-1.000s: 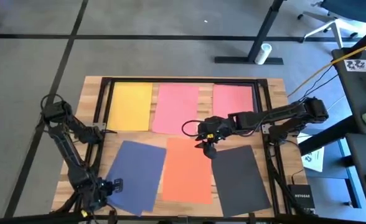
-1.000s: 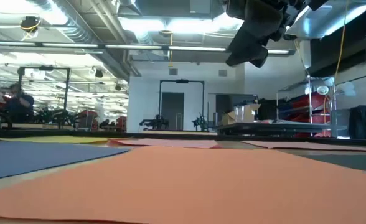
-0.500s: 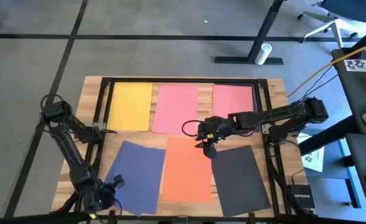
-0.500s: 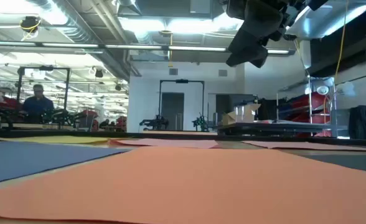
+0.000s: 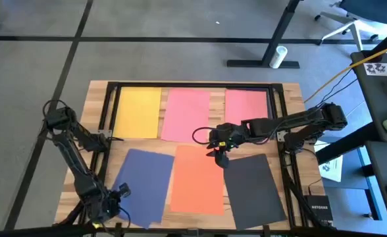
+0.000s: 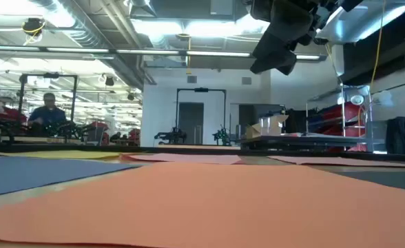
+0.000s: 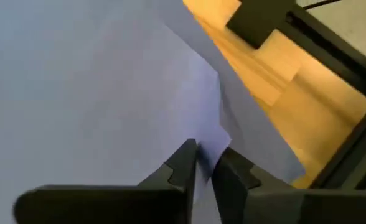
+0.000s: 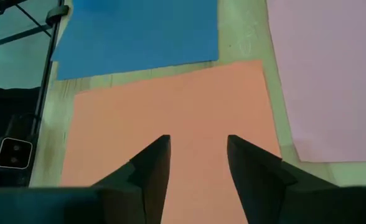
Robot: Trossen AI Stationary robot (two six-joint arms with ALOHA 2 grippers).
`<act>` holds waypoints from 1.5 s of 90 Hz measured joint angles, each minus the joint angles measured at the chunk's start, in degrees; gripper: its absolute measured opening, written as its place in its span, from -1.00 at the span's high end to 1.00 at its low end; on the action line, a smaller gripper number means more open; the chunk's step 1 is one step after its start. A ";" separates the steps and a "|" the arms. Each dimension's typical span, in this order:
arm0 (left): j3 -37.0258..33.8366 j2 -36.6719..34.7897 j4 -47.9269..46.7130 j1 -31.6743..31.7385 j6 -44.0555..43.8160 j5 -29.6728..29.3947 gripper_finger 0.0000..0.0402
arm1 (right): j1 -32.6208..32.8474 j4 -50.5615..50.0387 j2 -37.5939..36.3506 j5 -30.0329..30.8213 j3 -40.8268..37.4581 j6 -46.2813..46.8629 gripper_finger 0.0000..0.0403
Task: Organize paper
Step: Stack the violet paper on top of the violet paper
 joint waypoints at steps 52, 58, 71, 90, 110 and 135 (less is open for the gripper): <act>2.25 0.00 -0.02 -0.11 -4.64 0.16 0.44 | 0.05 -0.07 0.00 -0.22 0.00 0.03 0.26; 2.51 0.00 -0.07 -0.11 -5.28 0.61 0.44 | 0.05 -0.07 0.00 -0.22 0.00 0.03 0.26; 2.69 0.00 -0.13 -0.11 -7.24 1.97 0.44 | 0.05 -0.13 0.00 -0.24 0.00 0.03 0.26; 2.69 0.00 -0.13 0.15 -7.41 2.54 0.44 | 0.05 -0.15 0.00 -0.24 -0.02 0.03 0.26; 2.69 0.00 -0.34 4.04 -8.89 -5.84 0.61 | 0.05 -0.68 0.00 -0.17 -0.02 -1.00 0.29; 2.69 0.00 5.75 18.19 0.87 -14.24 0.99 | 0.05 -3.10 0.00 -0.20 -0.02 -4.89 0.93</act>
